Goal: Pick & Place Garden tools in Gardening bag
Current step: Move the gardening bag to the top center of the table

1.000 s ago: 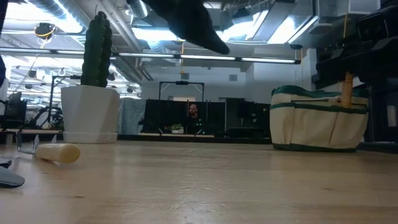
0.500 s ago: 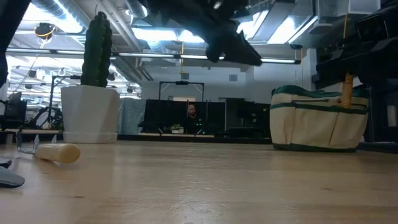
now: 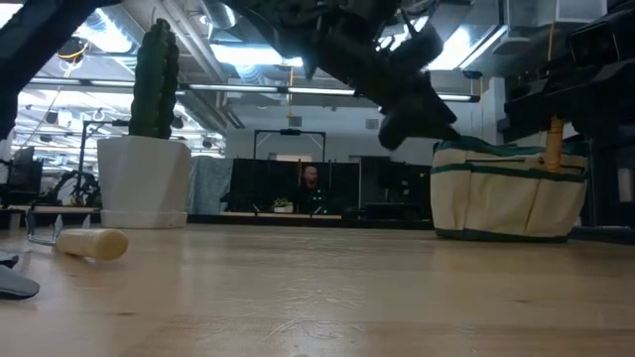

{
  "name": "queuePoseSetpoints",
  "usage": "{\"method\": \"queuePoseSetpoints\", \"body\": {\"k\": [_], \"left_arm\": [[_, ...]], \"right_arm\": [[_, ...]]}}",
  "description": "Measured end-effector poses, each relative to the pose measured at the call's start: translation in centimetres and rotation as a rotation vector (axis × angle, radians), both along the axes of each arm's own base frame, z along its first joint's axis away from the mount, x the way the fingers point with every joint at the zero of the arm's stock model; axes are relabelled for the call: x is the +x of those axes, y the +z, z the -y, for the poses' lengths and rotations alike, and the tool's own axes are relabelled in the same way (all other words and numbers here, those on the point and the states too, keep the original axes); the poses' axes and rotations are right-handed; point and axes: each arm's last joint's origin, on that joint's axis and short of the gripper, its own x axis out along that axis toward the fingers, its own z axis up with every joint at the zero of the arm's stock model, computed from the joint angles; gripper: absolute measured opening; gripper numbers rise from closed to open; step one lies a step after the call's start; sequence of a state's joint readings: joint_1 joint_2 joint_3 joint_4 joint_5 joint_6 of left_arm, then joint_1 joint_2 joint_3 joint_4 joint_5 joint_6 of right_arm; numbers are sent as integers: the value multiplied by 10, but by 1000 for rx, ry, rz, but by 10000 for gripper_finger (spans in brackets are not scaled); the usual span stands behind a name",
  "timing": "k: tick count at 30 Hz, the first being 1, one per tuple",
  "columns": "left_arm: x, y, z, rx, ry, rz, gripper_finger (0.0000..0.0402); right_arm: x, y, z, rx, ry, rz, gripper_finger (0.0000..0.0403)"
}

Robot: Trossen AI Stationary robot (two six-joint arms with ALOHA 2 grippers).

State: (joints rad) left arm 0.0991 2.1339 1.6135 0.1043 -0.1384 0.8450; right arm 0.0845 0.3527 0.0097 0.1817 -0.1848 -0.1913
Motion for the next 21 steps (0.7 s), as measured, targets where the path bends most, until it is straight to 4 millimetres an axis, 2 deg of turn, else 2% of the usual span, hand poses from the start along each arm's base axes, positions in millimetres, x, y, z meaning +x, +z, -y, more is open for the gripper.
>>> {"method": "queuePoseSetpoints", "body": {"k": [4,12,21], "left_arm": [[3,-8,-9,39,-3,-18,212],[2,-5,-29,13,-67,25,212],[1,-5,-33,-25,-147,41,212]], "right_arm": [[0,0,0,0,0,0,219],[0,0,0,0,0,0,219],[0,0,0,0,0,0,219]]}}
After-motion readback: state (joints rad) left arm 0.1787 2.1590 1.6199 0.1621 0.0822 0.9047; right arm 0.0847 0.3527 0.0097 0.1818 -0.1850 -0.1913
